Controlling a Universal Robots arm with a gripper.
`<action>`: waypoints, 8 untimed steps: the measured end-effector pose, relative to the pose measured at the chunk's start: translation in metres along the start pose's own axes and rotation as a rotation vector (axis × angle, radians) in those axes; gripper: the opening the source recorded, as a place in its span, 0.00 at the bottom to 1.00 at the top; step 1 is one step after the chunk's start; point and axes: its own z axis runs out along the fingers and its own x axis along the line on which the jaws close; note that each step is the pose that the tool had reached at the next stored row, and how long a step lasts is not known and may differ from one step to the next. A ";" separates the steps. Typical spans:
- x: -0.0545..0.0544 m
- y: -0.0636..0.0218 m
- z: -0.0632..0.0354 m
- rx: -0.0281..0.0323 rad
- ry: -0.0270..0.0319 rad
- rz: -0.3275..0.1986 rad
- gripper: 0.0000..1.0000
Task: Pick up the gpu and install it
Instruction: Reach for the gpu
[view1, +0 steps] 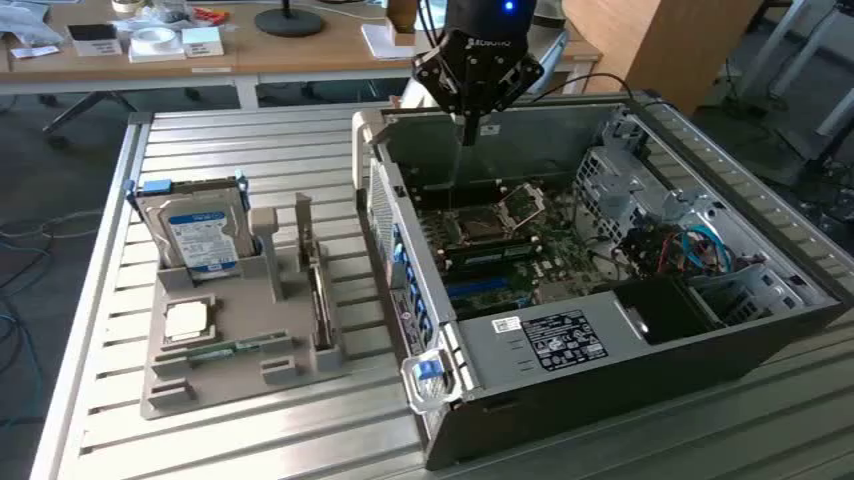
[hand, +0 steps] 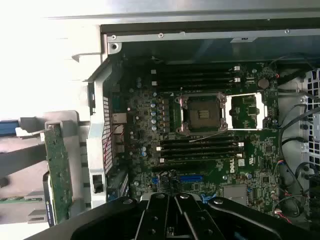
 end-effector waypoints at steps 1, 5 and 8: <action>0.000 0.0000 0.0000 0.0000 0.0000 0.000 0.11; 0.000 0.0000 0.0000 0.0000 0.0000 0.000 0.11; 0.000 0.0000 0.0000 0.0000 0.0000 0.000 0.11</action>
